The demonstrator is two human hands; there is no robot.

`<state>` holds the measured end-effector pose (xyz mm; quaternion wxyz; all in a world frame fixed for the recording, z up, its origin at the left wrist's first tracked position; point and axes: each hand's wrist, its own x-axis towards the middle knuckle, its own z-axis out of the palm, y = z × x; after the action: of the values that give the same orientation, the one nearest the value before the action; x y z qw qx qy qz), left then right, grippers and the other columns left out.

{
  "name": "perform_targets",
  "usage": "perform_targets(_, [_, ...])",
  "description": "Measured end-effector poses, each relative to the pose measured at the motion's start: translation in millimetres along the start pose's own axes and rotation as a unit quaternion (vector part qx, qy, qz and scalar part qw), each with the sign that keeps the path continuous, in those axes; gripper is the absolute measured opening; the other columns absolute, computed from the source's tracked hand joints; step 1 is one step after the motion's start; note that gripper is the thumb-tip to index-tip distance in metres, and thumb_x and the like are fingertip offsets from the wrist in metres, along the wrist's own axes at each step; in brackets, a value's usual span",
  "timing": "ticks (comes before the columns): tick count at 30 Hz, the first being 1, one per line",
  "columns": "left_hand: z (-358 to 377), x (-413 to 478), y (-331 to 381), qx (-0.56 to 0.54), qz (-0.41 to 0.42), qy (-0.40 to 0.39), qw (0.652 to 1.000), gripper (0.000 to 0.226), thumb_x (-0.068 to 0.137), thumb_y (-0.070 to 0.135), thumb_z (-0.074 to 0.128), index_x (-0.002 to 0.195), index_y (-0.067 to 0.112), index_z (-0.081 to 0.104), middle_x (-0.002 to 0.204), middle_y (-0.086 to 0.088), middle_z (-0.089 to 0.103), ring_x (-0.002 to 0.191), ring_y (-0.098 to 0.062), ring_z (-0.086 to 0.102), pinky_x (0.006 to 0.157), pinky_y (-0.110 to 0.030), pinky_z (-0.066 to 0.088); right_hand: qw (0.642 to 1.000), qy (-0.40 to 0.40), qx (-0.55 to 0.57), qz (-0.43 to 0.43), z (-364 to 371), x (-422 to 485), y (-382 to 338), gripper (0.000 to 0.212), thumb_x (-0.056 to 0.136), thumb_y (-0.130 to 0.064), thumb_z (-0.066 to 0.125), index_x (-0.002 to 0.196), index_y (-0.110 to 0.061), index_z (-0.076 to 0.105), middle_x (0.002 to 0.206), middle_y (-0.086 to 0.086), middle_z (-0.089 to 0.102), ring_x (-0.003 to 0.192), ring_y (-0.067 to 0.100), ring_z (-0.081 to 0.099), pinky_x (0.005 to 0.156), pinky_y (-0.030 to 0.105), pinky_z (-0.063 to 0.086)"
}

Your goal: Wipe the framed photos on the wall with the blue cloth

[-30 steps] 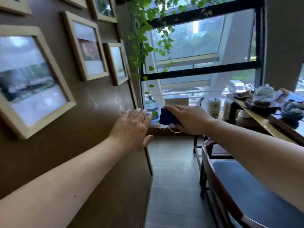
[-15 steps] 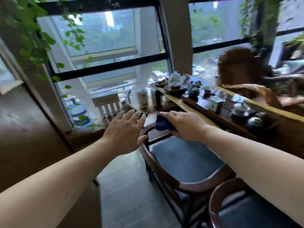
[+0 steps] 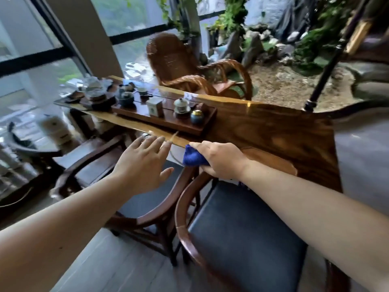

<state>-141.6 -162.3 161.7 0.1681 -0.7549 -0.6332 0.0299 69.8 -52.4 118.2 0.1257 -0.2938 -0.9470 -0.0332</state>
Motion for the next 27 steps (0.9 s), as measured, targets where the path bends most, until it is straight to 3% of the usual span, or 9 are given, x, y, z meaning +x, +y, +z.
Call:
perform_targets(7, [39, 107, 93, -0.046, 0.071, -0.028, 0.996, 0.076, 0.085, 0.059, 0.041, 0.143, 0.011, 0.031, 0.150, -0.010, 0.037, 0.139, -0.027, 0.029, 0.114, -0.046, 0.024, 0.992, -0.044, 0.026, 0.114, 55, -64, 123, 0.068, 0.081, -0.041, 0.060, 0.142, -0.022, 0.036, 0.132, -0.002, 0.054, 0.108, 0.023, 0.058, 0.074, 0.039, 0.051])
perform_targets(13, [76, 184, 153, -0.071, 0.112, -0.029, 0.991, 0.072, 0.081, 0.053, 0.054, 0.136, 0.008, 0.042, 0.140, -0.014, 0.049, 0.130, -0.031, 0.043, 0.107, -0.045, 0.036, 0.968, -0.074, 0.019, 0.238, 126, -108, 221, 0.066, 0.079, -0.035, 0.061, 0.140, -0.021, 0.040, 0.126, -0.001, 0.057, 0.107, 0.024, 0.057, 0.072, 0.036, 0.047])
perform_targets(16, [97, 208, 175, -0.087, 0.124, -0.030, 0.988, 0.068, 0.079, 0.050, 0.056, 0.131, 0.007, 0.045, 0.134, -0.014, 0.054, 0.124, -0.032, 0.048, 0.103, -0.045, 0.040, 0.955, -0.061, 0.015, 0.291, 152, -117, 255, 0.062, 0.080, -0.029, 0.062, 0.139, -0.022, 0.042, 0.119, 0.005, 0.059, 0.103, 0.030, 0.057, 0.075, 0.039, 0.045])
perform_targets(22, [146, 230, 198, -0.078, 0.145, -0.064, 0.984, 0.073, 0.085, 0.056, 0.044, 0.141, 0.010, 0.033, 0.147, -0.011, 0.041, 0.135, -0.028, 0.034, 0.111, -0.044, 0.029, 0.942, -0.061, -0.032, 0.327, 206, -119, 291, 0.054, 0.087, -0.033, 0.058, 0.138, -0.028, 0.043, 0.112, 0.010, 0.057, 0.098, 0.033, 0.053, 0.081, 0.043, 0.041])
perform_targets(27, [176, 230, 200, -0.078, 0.145, -0.102, 0.981, 0.075, 0.086, 0.058, 0.043, 0.143, 0.011, 0.029, 0.149, -0.010, 0.038, 0.137, -0.027, 0.031, 0.113, -0.044, 0.026, 0.928, -0.133, 0.012, 0.347, 249, -127, 297, 0.069, 0.089, -0.053, 0.039, 0.147, -0.023, 0.017, 0.146, 0.011, 0.035, 0.131, 0.030, 0.033, 0.102, 0.052, 0.026])
